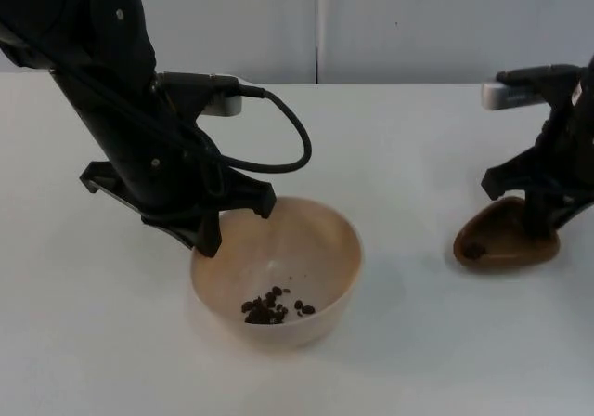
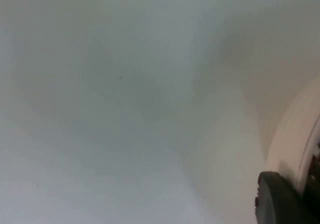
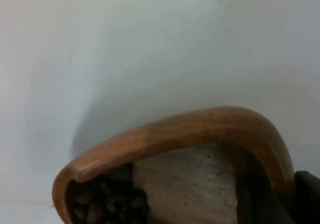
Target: Pick up the bowl with the left hand and pour the coffee beans from the cup into the bowl with the right hand.
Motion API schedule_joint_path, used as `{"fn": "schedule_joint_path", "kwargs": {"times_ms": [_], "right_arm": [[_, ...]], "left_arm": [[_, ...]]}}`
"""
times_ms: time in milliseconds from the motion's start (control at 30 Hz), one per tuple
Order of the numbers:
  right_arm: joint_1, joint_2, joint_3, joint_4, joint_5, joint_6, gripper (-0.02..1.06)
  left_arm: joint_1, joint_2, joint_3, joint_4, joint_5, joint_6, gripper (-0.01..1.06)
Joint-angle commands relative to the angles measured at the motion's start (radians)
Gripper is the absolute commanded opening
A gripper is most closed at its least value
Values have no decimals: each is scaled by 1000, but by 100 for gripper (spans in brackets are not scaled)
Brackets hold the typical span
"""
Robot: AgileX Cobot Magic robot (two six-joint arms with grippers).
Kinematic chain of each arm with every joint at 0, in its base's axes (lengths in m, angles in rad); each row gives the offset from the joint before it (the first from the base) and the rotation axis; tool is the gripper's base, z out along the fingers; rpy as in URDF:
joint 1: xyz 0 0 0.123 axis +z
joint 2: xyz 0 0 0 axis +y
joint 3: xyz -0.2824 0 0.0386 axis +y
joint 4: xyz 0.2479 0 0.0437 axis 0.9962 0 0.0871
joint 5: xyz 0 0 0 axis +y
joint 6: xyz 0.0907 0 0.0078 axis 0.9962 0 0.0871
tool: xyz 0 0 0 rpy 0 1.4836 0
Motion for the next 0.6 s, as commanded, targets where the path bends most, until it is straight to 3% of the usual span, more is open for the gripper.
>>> {"fn": "schedule_joint_path", "kwargs": {"times_ms": [0, 433, 567], "right_arm": [[-6, -6, 45, 9, -70, 19, 0], [-6, -6, 72, 0, -94, 29, 0], [-6, -6, 72, 0, -94, 29, 5]], "left_arm": [[-3, 14, 2, 6, 4, 3, 0], [-3, 14, 2, -1, 23, 3, 0], [-3, 14, 2, -2, 23, 3, 0]]}}
